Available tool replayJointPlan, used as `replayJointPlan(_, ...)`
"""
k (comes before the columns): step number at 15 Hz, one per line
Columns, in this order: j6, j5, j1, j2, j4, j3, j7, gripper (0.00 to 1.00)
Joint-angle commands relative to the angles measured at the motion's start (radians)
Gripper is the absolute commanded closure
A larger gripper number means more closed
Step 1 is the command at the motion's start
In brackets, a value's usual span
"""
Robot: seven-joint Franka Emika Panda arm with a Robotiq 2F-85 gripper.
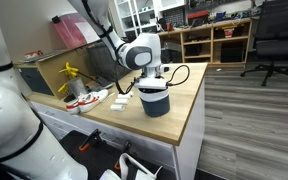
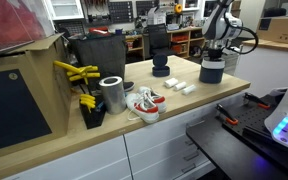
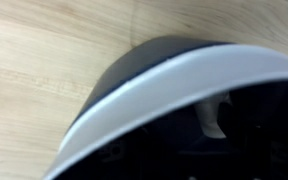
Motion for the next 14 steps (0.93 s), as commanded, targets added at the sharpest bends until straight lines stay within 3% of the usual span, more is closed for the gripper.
replayJointPlan(1,0.079,0.025,-0.029,-0.016,-0.053,0.024,-0.066,0.51)
replayJointPlan(7,0.121,0.032,-0.044,-0.044,-0.093,0.038,-0.115,0.97)
replayJointPlan(14,0.087,0.079,-0.06,-0.119,-0.128,0.052,-0.15,1.0)
